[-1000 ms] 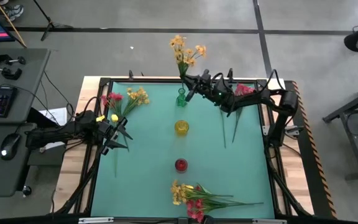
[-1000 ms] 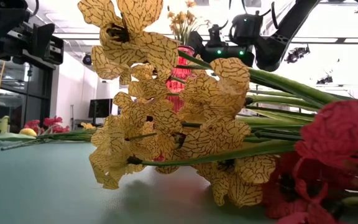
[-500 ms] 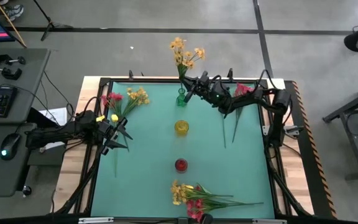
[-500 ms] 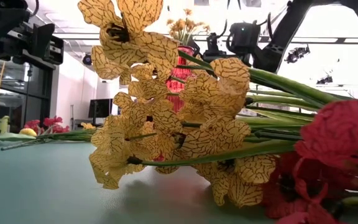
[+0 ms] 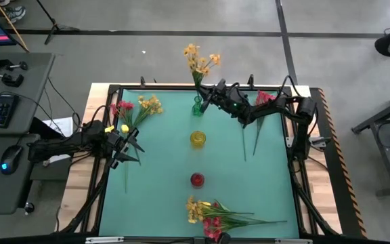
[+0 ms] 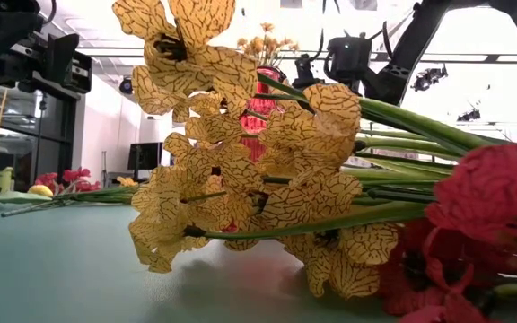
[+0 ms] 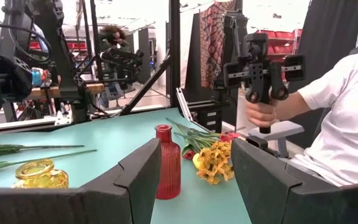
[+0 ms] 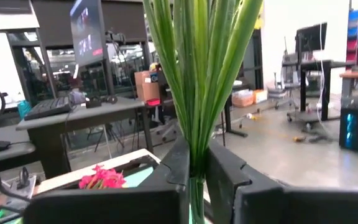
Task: Sort flowers into vase by color
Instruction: Put the right yellow flowers into the green vase, then put the bottom yellow flowers into the green vase
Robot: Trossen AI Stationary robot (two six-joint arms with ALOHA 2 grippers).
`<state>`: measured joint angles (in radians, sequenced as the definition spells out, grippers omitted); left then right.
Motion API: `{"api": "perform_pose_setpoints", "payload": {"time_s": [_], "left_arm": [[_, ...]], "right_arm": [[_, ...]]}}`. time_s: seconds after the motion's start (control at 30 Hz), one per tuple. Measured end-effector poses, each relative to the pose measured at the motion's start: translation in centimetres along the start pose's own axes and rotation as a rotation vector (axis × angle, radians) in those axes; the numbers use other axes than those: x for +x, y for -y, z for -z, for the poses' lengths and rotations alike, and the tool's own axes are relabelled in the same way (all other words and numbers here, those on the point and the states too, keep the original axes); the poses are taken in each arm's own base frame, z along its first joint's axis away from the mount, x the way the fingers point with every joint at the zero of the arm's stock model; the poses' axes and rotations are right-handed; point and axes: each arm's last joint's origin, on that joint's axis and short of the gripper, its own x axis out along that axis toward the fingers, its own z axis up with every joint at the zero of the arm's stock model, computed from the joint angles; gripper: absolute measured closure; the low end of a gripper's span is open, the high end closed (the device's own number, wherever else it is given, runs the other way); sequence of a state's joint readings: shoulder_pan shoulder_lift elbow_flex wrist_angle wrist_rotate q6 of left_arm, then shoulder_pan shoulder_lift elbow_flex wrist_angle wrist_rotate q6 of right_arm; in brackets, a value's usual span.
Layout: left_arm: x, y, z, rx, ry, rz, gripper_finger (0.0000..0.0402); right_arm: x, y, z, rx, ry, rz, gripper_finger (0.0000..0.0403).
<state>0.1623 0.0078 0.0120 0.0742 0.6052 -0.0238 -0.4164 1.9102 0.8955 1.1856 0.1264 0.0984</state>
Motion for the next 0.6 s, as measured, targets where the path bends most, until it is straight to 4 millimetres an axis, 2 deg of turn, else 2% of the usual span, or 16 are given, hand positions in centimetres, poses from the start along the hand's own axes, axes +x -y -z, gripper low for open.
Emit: {"api": "perform_pose_setpoints", "payload": {"time_s": [0.17,0.37,0.6], "left_arm": [[0.0,0.0,0.0,0.000,0.000,0.000,0.0218],[0.0,0.0,0.0,0.000,0.000,0.000,0.0218],[0.0,0.0,0.0,0.000,0.000,0.000,0.0218]], "right_arm": [[0.0,0.0,0.4,0.019,-0.046,-0.004,0.0335],[-0.2,0.0,0.9,0.022,-0.154,-0.012,0.0238],[-1.2,0.0,-0.4,-0.067,-0.351,0.000,0.0139]]}}
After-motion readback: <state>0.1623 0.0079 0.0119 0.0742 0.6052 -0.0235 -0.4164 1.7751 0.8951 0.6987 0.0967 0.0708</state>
